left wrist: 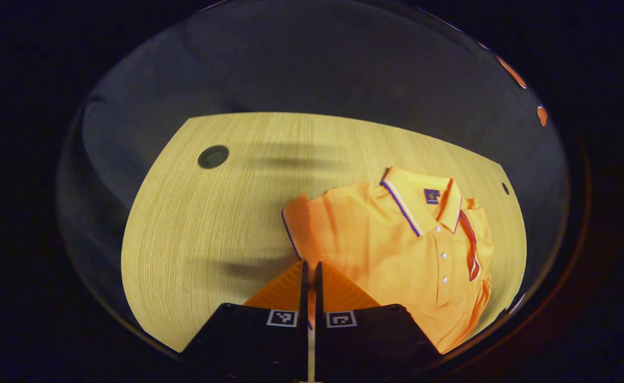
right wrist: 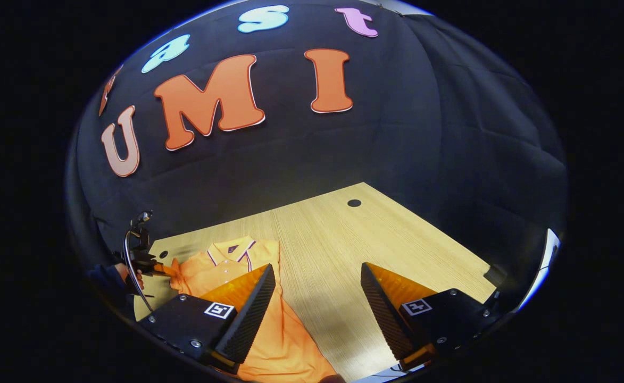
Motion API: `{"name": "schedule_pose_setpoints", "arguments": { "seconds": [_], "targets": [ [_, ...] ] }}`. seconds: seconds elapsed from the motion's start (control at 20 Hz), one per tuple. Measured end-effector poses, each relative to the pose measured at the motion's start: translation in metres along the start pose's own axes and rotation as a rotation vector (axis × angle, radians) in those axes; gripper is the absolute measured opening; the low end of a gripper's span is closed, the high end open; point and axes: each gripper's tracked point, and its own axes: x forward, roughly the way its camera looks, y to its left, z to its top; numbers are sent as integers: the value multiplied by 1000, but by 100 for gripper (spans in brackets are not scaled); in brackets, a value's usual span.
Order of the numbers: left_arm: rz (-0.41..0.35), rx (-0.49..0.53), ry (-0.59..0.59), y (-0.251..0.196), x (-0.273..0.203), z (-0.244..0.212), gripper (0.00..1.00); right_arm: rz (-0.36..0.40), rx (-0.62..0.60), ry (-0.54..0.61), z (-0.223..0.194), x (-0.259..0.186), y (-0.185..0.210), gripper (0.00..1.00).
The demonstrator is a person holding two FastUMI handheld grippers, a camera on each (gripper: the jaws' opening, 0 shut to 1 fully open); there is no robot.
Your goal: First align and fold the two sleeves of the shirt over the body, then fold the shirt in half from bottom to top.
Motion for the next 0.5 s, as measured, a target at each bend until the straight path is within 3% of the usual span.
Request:
{"name": "schedule_pose_setpoints", "arguments": {
  "seconds": [0.3, 0.5],
  "targets": [
    [-95, 157, 10, -58, 2, 11, 5, -21, -1, 20, -3, -8, -2, 99],
    [-165, 201, 40, -89, 15, 0, 13, -44, 0, 36, -10, -17, -5, 99]
  ]
}}
